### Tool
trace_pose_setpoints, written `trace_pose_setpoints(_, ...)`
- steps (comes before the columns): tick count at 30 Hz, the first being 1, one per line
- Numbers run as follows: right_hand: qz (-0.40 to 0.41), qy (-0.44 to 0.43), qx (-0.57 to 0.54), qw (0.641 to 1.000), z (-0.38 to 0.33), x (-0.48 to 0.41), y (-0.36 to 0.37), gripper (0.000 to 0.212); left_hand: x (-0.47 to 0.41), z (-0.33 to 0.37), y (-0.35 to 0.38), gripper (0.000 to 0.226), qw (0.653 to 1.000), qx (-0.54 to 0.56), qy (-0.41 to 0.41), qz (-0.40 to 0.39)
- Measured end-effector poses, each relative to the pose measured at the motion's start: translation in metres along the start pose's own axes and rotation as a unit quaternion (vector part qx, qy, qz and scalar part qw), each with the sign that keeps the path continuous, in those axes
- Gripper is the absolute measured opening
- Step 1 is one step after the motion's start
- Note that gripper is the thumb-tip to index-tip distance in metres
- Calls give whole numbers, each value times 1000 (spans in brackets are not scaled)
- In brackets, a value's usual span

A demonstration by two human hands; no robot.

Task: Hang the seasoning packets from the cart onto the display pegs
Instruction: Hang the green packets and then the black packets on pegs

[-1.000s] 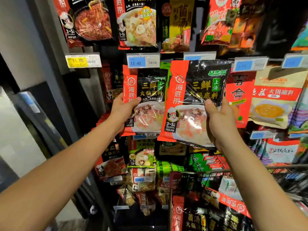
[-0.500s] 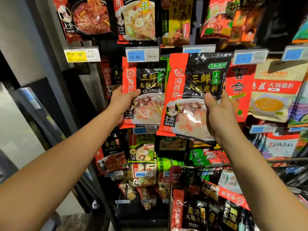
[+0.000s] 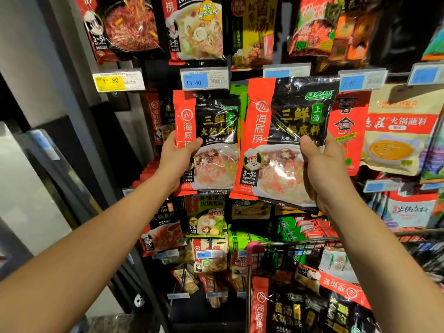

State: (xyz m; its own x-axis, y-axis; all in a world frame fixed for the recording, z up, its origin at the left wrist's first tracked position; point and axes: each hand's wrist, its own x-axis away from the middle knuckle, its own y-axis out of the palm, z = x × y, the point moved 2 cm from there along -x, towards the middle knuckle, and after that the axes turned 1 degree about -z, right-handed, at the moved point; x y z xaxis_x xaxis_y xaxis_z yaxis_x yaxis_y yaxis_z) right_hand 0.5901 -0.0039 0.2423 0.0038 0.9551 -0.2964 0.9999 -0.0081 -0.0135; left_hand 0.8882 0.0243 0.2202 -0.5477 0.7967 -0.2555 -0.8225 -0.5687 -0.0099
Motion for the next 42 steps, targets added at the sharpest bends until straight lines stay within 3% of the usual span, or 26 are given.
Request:
trace_pose_setpoints(5, 2, -17, -2, 1000, 12, -7, 2, 97, 0, 0, 1, 38, 999, 11, 47, 9)
trace_pose_setpoints(11, -11, -40, 16, 999, 1, -7, 12, 85, -7, -2, 8, 42, 996, 8, 91, 17)
trace_pose_setpoints(15, -17, -48, 20, 999, 6, -16, 14, 63, -19, -9, 10, 33, 997, 37, 59, 30)
trace_pose_setpoints(31, -19, -58, -8, 998, 17, -28, 20, 70, -45, -13, 2, 36, 999, 20, 29, 25)
trace_pose_setpoints(36, -17, -55, -9, 998, 15, -23, 29, 70, -62, -20, 6, 35, 999, -28, -20, 36)
trace_pose_setpoints(38, -22, -55, -18, 998, 14, -22, 30, 72, -56, -21, 5, 40, 993, -78, -37, 84)
trace_pose_setpoints(40, -29, -59, -22, 998, 12, -21, 31, 72, -39, -15, 4, 45, 969, -153, 27, 192)
trace_pose_setpoints(41, -35, -57, -22, 998, 11, -19, 32, 72, -26, -7, 7, 44, 965, -143, 79, 206)
trace_pose_setpoints(42, -40, -59, -20, 997, 9, -15, 34, 72, -12, 3, 13, 39, 974, -96, 118, 169)
